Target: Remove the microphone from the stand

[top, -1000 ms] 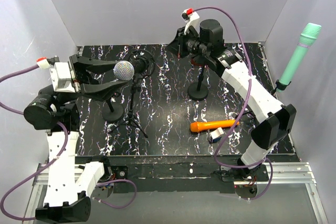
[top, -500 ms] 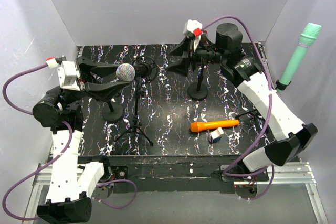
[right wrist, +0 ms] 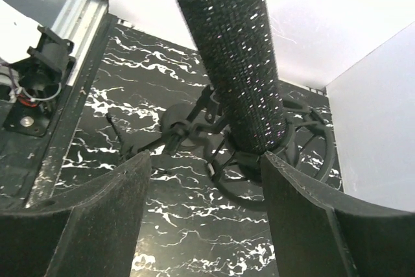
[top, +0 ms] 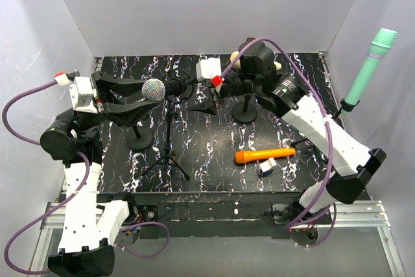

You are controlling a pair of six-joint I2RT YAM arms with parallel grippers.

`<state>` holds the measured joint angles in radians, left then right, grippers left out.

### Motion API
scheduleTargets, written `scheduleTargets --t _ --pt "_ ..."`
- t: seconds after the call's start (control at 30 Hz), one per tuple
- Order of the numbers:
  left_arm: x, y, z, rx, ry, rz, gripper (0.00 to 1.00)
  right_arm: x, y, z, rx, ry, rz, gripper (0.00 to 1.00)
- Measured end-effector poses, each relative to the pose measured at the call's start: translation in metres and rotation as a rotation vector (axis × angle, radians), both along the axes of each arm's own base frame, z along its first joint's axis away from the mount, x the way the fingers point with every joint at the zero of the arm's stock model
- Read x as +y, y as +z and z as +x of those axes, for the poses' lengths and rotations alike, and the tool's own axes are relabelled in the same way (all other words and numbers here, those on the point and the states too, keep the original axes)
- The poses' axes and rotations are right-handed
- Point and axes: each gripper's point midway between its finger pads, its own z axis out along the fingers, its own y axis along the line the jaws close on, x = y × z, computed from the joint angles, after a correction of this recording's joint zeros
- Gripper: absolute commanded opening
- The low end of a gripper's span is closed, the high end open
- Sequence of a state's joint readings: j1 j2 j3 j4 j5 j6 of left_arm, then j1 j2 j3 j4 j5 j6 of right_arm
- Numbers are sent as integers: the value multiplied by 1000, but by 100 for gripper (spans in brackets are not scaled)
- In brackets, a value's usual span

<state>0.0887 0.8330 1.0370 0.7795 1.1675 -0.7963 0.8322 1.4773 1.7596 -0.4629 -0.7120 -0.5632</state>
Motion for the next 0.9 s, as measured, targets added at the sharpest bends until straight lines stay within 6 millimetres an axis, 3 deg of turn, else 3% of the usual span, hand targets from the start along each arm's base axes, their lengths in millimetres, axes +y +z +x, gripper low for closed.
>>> scheduleTargets --t 0.17,0.47,0.63,0.73,0.9 --pt "0 -3 -1 3 5 -4 0 18 4 8 -33 -15 -5 71" --pt "3 -7 -3 -6 27 -8 0 40 11 3 -95 -41 -1 67" --pt "7 -5 -3 -20 55 -16 0 63 16 11 -174 -140 15 47" --pt "9 -6 -2 -33 81 -24 0 73 17 17 -217 -202 19 43" --pt "11 -9 -1 -52 106 -23 0 77 16 20 -251 -251 12 19"
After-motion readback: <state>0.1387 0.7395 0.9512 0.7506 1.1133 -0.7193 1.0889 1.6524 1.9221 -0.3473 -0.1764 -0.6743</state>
